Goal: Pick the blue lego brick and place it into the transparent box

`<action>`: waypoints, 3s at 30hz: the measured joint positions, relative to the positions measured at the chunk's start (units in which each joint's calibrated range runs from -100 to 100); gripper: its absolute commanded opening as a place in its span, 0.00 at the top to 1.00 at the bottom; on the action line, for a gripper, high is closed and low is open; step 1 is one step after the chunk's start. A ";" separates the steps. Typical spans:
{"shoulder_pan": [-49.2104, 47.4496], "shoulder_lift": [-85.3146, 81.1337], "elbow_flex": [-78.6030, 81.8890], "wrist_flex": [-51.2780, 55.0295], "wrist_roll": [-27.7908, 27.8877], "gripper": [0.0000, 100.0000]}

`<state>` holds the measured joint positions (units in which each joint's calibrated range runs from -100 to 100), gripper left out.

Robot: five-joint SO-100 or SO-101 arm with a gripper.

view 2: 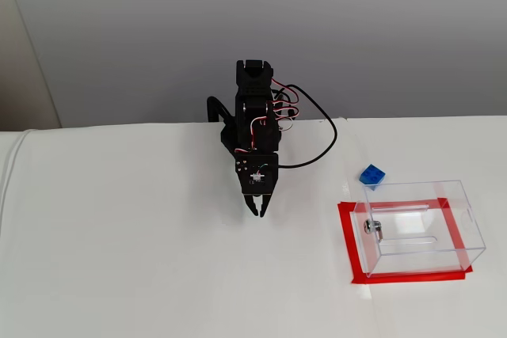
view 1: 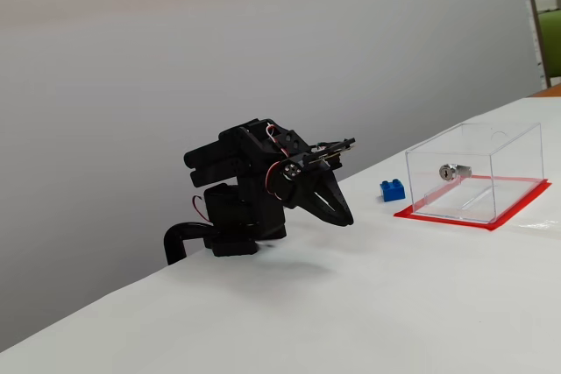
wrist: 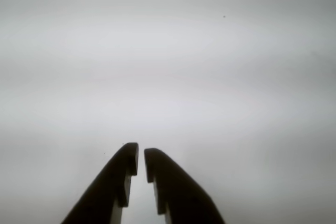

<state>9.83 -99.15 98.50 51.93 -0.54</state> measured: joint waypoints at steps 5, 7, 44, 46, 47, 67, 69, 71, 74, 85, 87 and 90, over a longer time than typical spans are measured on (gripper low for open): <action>0.00 0.00 0.00 0.00 0.00 0.99; -1.18 0.00 0.00 0.00 0.00 0.99; -21.58 24.10 -27.36 6.26 0.00 0.99; -25.21 28.08 -30.80 6.34 0.00 0.99; -27.35 29.60 -32.13 6.34 0.00 0.99; -62.61 37.89 -36.01 6.34 -2.59 0.99; -63.03 39.58 -36.19 6.34 -4.69 0.99; -63.57 41.78 -37.86 7.28 -6.79 0.99; -65.81 45.92 -42.37 8.31 -8.30 0.99; -72.97 62.66 -57.46 8.57 -9.23 0.73; -74.47 65.45 -59.66 9.00 -9.38 0.72; -76.82 69.60 -63.11 11.40 -9.77 0.72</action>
<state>-66.99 -29.56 35.39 63.32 -10.31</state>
